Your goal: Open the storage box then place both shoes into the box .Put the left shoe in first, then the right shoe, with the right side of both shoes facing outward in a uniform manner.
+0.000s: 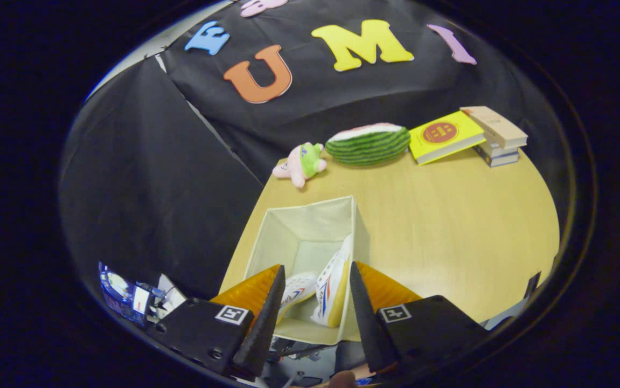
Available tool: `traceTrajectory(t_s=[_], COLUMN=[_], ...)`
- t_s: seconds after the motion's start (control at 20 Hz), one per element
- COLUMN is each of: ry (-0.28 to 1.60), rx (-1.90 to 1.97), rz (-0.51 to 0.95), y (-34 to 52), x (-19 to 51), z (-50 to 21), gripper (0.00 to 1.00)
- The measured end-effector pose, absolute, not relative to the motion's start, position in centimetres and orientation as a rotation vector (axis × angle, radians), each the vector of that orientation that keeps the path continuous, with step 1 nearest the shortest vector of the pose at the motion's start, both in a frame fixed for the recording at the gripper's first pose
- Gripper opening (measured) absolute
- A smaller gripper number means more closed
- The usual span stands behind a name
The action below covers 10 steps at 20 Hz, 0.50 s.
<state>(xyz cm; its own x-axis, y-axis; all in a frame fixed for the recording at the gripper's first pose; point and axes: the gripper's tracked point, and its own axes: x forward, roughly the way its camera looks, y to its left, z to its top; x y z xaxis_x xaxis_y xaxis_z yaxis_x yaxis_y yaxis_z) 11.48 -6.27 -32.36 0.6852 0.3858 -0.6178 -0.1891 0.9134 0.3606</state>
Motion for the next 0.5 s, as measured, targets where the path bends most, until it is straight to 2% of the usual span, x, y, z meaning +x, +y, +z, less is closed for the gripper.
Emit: traceTrajectory(t_s=[0.25,0.5], ry=[0.462,0.237], rx=[0.206,0.116], rz=[0.229,0.171], y=[-8.6,-10.2], x=[15.1,15.8], z=[-30.8,-27.7], gripper=[0.79,0.85])
